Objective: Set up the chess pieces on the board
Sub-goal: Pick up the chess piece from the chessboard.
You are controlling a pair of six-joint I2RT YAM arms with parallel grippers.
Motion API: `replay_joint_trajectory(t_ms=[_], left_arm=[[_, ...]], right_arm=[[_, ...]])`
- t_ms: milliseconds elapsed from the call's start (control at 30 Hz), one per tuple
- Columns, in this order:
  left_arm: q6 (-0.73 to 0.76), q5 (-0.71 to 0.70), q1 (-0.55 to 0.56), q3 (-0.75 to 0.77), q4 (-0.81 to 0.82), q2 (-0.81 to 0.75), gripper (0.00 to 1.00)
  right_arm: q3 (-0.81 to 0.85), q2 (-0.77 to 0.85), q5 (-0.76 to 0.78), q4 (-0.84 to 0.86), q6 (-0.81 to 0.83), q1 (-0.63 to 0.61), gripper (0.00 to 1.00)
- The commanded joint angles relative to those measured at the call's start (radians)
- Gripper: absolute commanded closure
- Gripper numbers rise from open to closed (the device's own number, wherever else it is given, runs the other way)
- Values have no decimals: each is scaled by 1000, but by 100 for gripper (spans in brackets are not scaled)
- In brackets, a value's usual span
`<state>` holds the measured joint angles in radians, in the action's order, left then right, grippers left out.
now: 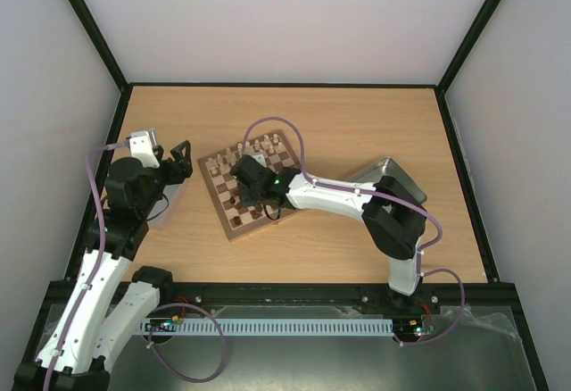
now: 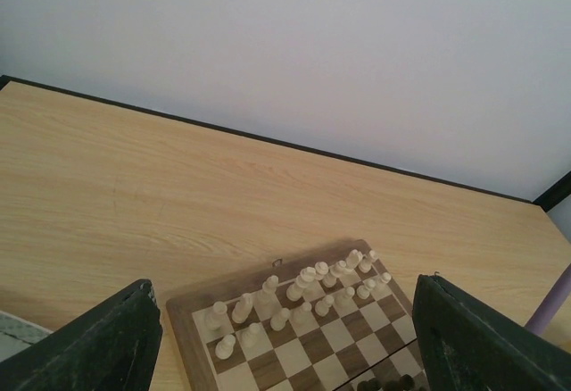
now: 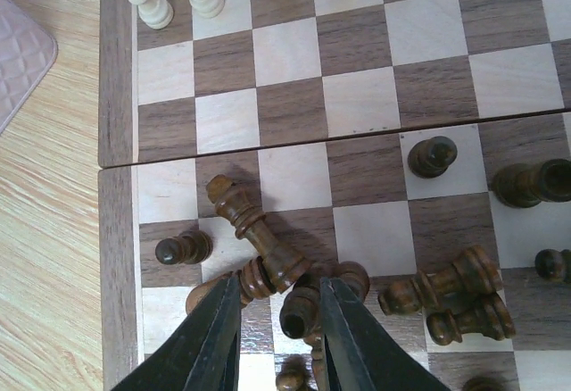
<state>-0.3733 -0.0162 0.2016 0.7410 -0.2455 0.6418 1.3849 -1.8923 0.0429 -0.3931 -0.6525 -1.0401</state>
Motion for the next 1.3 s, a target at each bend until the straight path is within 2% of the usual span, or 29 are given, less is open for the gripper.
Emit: replay_joint_trajectory(t_ms=[0, 267, 500, 800, 1033, 1267], left_arm=[[9, -15, -7, -13, 19, -14, 21], [10, 8, -7, -22, 20, -34, 21], [10, 14, -7, -24, 20, -39, 21], [2, -2, -7, -22, 15, -41, 21], [2, -8, -4, -25, 14, -48, 21], [-3, -12, -1, -26, 12, -44, 21]], right_arm=[[16, -19, 16, -34, 2, -4, 76], [9, -47, 17, -29, -1, -4, 74], [11, -54, 30, -22, 0, -4, 83], [12, -65, 30, -31, -6, -4, 77], [22, -57, 37, -22, -7, -3, 89], [19, 29, 79, 28, -2, -4, 90]])
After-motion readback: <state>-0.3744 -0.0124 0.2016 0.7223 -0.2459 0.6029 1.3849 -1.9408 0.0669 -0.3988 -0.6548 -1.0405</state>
